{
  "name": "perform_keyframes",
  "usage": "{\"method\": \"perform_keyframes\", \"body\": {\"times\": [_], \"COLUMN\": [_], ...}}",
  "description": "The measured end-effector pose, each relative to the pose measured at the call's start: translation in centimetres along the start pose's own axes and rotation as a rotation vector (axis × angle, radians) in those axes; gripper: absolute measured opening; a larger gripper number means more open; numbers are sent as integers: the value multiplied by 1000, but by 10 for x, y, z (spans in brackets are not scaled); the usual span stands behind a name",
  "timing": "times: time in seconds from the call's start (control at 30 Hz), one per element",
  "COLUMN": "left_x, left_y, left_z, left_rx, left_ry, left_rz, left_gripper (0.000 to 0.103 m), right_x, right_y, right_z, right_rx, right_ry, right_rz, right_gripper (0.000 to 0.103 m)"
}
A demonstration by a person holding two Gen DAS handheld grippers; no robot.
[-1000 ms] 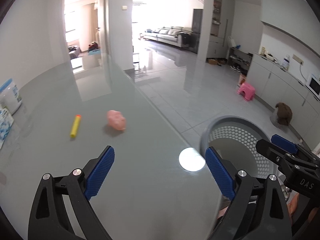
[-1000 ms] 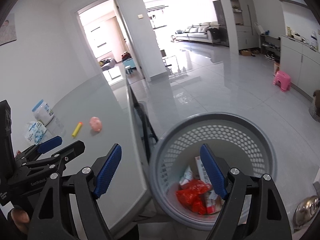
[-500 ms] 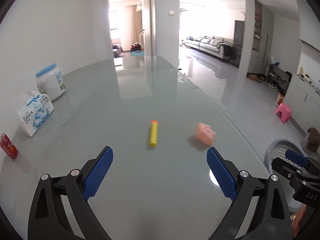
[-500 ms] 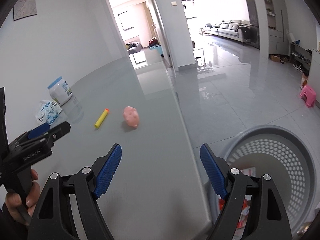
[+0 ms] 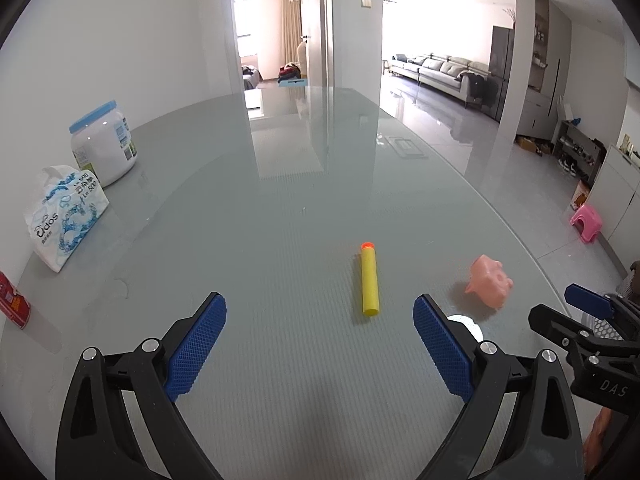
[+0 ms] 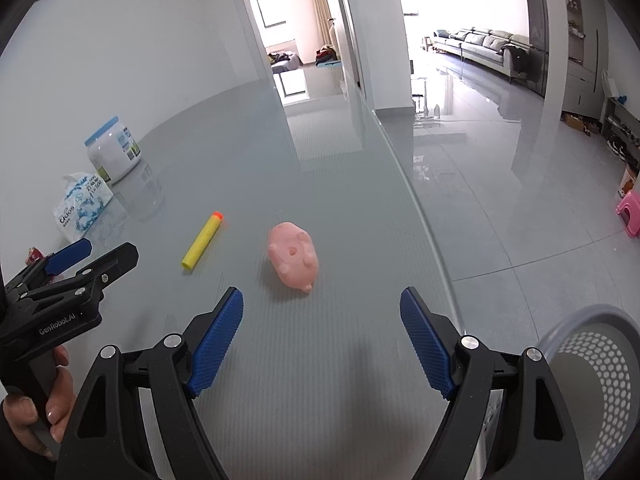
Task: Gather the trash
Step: 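Move both tools back over the table toward the yellow dart and pink pig, then close the right gripper on the pink pig toy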
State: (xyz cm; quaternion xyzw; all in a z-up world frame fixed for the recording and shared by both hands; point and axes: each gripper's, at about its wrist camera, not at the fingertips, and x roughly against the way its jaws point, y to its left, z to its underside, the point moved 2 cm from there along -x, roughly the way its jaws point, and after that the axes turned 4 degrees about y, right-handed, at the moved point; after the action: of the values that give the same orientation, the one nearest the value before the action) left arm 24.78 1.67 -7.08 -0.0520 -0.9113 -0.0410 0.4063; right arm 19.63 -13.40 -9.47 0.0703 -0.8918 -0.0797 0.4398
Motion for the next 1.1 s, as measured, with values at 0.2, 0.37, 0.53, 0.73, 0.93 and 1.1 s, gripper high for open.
{"method": "perform_keyframes", "body": {"times": [0.2,0.37,0.53,0.73,0.93,1.1], "left_x": [-22,-35,-40,-46,-49,-51], "left_y": [6,13,13,16,12,3], "left_z": [-11,-16,-14,-15,-17,-18], "left_rx": [-1,12,22,21,9,2], "left_ry": [25,45,65,77,84,88], "left_rz": [-1,3,13,26,37,47], "left_gripper": [93,93,93,93,93,93], "right_x": [-24,-40,-53,-56,-48,-35], "right_y": [9,13,19,21,17,4], "right_z": [-14,-23,-27,-26,-26,-24], "right_rx": [17,28,45,75,59,7], "right_ry": [32,58,75,76,54,28], "right_rz": [17,48,73,80,49,18], "right_gripper": [77,77,77,53,35,35]}}
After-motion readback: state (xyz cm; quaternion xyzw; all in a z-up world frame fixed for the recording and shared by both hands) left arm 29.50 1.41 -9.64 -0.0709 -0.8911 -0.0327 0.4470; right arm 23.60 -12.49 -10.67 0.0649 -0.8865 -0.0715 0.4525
